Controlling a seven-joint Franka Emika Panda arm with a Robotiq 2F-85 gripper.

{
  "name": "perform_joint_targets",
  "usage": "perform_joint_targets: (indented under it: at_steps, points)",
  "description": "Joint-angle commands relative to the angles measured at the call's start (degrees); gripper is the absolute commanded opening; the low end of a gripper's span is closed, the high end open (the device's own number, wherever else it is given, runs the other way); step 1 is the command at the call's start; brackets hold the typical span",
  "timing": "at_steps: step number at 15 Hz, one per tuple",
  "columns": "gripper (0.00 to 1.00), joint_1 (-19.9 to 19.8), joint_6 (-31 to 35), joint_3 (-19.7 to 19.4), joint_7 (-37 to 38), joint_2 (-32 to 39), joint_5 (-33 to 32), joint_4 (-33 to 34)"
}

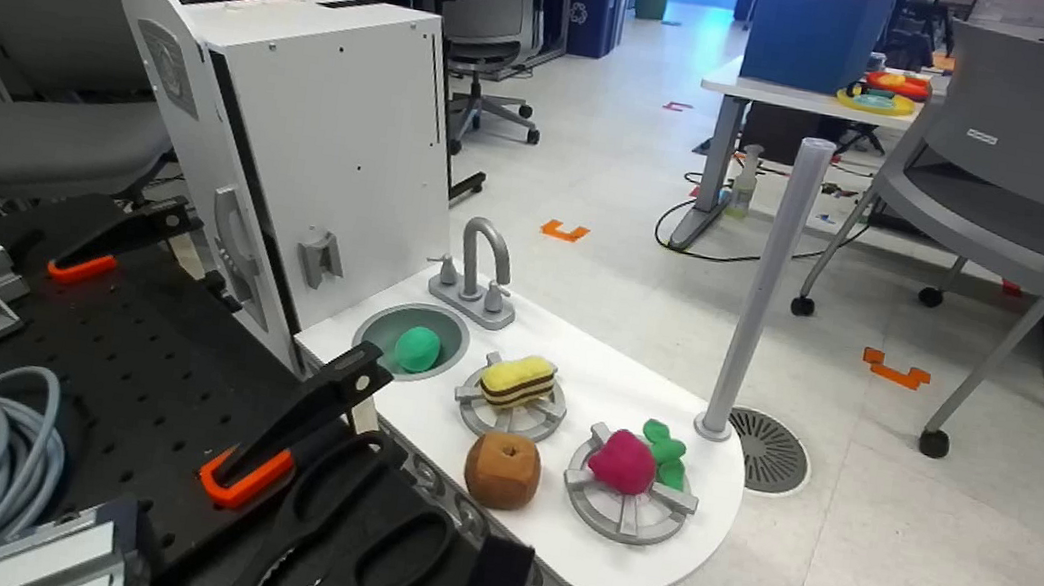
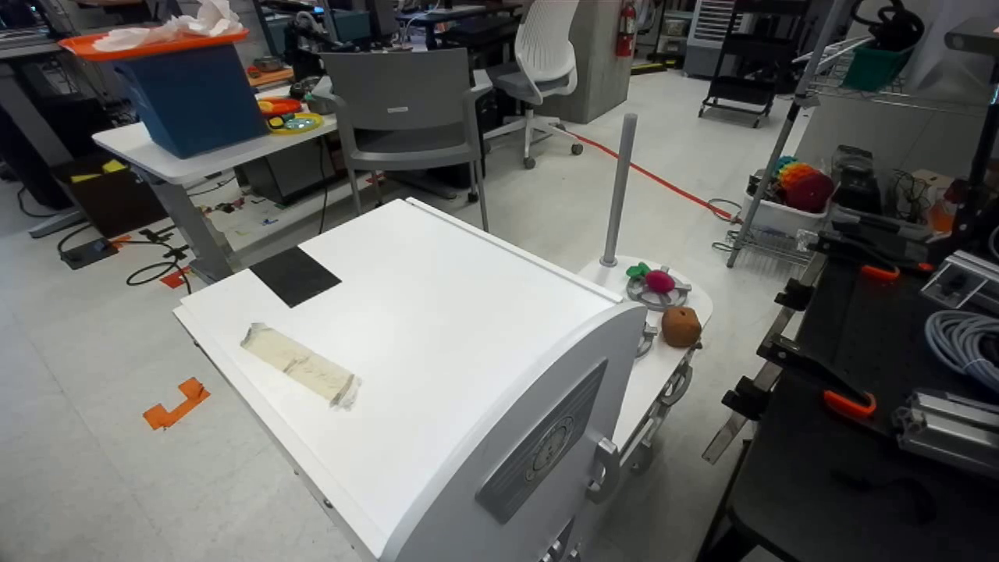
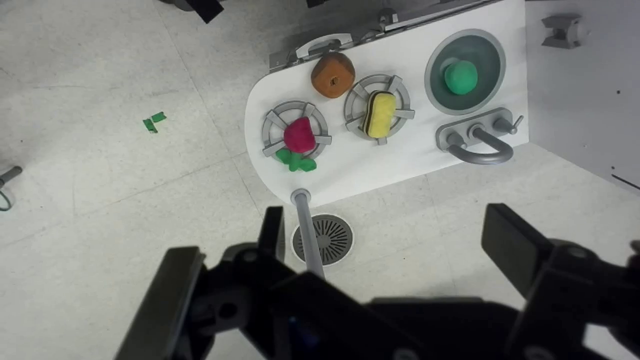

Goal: Pick up the pee from the sink and put it on the stove

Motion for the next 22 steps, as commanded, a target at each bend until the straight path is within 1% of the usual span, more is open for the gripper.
perform_joint_targets:
  at_steps: [1,3,5,7,9,12,15,16,17,18,20,22]
  points:
    - [1.0,0.4,1.4,3.1,3.5,1.6,1.4,0.5]
    - [1.0,1.9,3.0,6.1,6.4,2.8,1.5,0.3]
    - [1.0,3.7,6.1,9.7,10.3,5.3,0.2,0.4]
    - [1.0,5.6,10.4,13.3,15.0,9.4,-2.0,1.0]
    - [1.0,7.6,13.4,15.9,19.3,14.9,-3.5,1.6]
    - [1.0,10.2,20.2,17.6,23.0,24.9,-2.7,2.1]
    - [1.0,11.9,26.1,17.5,25.4,35.3,0.0,4.4]
    - [1.0,12.7,30.0,16.8,26.2,39.6,-0.6,5.5]
    - [1.0,13.6,32.4,16.0,26.8,43.0,-1.3,6.9]
    - [1.0,15.4,34.8,13.8,28.5,47.3,-3.3,9.0]
    - [1.0,18.6,40.1,10.6,27.8,54.8,-5.4,13.4]
    - [1.0,21.2,41.1,8.5,27.8,61.7,-4.6,19.0]
